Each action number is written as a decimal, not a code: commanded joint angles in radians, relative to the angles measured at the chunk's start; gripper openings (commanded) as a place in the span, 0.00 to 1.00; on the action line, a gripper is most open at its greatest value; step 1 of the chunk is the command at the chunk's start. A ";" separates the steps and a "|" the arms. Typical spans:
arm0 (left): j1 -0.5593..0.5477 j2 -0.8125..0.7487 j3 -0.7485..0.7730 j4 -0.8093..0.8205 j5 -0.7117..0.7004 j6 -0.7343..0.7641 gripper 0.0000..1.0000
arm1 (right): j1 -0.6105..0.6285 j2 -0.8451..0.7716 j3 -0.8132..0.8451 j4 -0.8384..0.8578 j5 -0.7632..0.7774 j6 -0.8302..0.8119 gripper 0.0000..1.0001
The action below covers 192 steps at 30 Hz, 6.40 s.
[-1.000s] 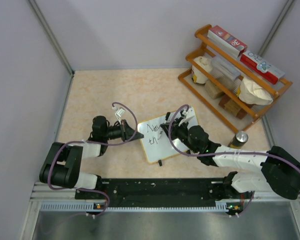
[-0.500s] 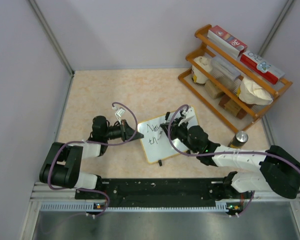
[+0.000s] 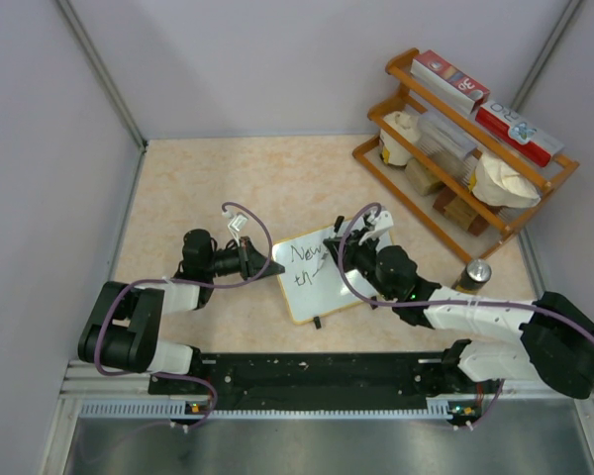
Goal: Write a sentence on the whiteboard
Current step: Write a sentence on the whiteboard, then pass from the right arm to the left, then pass from the left arm to the right
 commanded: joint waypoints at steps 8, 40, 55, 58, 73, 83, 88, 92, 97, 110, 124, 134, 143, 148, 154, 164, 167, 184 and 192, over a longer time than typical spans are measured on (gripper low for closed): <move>-0.010 0.008 0.002 0.026 0.060 0.039 0.00 | -0.012 0.033 0.061 0.034 -0.074 0.007 0.00; -0.010 0.008 0.002 0.024 0.060 0.039 0.00 | -0.024 -0.038 -0.007 -0.024 -0.008 0.014 0.00; -0.010 0.008 0.002 0.024 0.060 0.039 0.00 | -0.054 -0.243 -0.049 -0.096 -0.029 0.013 0.00; -0.010 0.005 0.002 0.024 0.059 0.039 0.00 | -0.073 -0.279 -0.063 -0.130 -0.043 0.017 0.00; -0.010 0.003 0.005 0.012 0.056 0.047 0.00 | -0.102 -0.394 -0.134 -0.211 -0.117 0.057 0.00; -0.010 -0.152 -0.012 -0.103 -0.004 0.110 0.20 | -0.101 -0.467 -0.125 -0.262 -0.141 0.059 0.00; -0.010 -0.304 -0.009 -0.218 -0.067 0.134 0.53 | -0.102 -0.497 -0.115 -0.291 -0.147 0.057 0.00; -0.010 -0.411 -0.007 -0.357 -0.127 0.177 0.71 | -0.102 -0.515 -0.114 -0.305 -0.151 0.056 0.00; -0.016 -0.601 0.002 -0.557 -0.269 0.207 0.74 | -0.102 -0.542 -0.100 -0.334 -0.167 0.060 0.00; -0.365 -0.677 0.265 -0.631 -0.452 0.205 0.85 | -0.102 -0.612 -0.051 -0.338 -0.333 0.207 0.00; -0.637 -0.216 0.462 -0.524 -0.466 0.247 0.71 | -0.102 -0.641 -0.026 -0.318 -0.370 0.277 0.00; -0.660 -0.187 0.458 -0.476 -0.452 0.216 0.00 | -0.102 -0.688 -0.017 -0.381 -0.351 0.269 0.00; -0.659 -0.305 0.485 -0.652 -0.480 0.300 0.00 | -0.105 -0.694 0.096 -0.610 -0.423 0.125 0.69; -0.659 -0.351 0.517 -0.814 -0.461 0.354 0.00 | -0.172 -0.668 0.177 -0.642 -0.610 0.099 0.99; -0.662 -0.397 0.548 -0.861 -0.351 0.371 0.00 | -0.268 -0.581 0.213 -0.553 -0.940 0.183 0.96; -0.660 -0.403 0.567 -0.852 -0.268 0.359 0.00 | -0.282 -0.517 0.155 -0.334 -1.161 0.333 0.54; -0.660 -0.402 0.567 -0.852 -0.266 0.357 0.00 | -0.282 -0.506 0.153 -0.326 -1.181 0.343 0.47; -0.668 -0.385 0.559 -0.850 -0.256 0.348 0.00 | -0.282 -0.467 0.133 -0.315 -1.168 0.372 0.33; -0.678 -0.365 0.563 -0.846 -0.242 0.348 0.00 | -0.282 -0.463 0.130 -0.334 -1.146 0.366 0.30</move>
